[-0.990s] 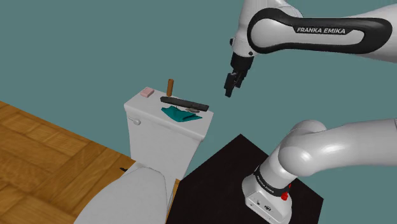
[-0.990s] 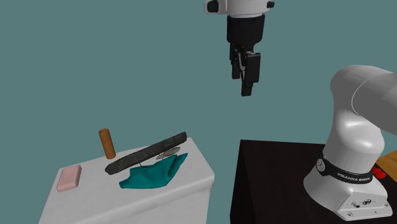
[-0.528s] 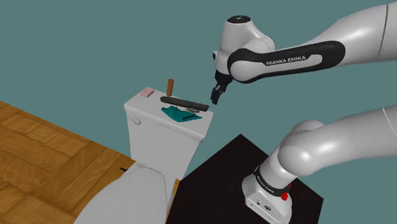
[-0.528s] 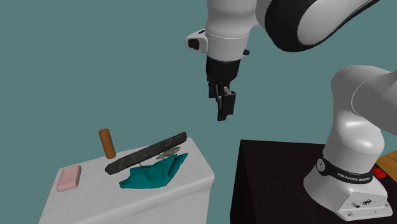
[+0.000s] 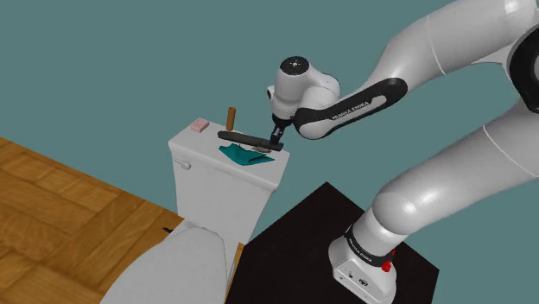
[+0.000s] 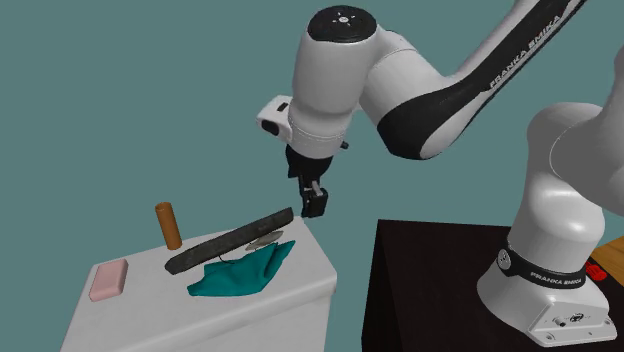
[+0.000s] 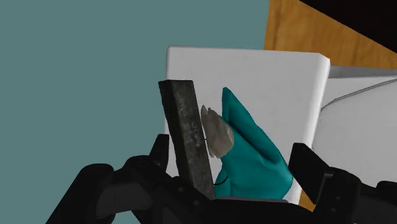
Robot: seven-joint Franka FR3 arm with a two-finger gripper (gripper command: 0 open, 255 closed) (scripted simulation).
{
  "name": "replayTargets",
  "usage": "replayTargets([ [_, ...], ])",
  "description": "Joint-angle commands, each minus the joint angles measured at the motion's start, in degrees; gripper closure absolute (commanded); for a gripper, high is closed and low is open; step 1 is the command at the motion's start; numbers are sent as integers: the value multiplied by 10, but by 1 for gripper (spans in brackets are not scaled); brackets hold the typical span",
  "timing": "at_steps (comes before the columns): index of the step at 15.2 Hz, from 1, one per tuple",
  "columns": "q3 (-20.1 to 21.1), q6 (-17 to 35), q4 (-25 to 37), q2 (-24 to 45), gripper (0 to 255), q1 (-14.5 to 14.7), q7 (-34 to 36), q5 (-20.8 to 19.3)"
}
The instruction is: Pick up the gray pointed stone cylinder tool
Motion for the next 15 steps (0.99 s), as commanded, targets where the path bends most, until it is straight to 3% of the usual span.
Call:
replayTargets([
  [1,17,39,15,48,0,-26,56,-92],
  [5,32,64,76,154,0,-54,189,-292],
  [10,20,44,170,277,0,-41,322,-502],
  [12,14,31,209,323,0,-31,359,-568],
  [15,11,25,223,349,0,-27,383,-598],
])
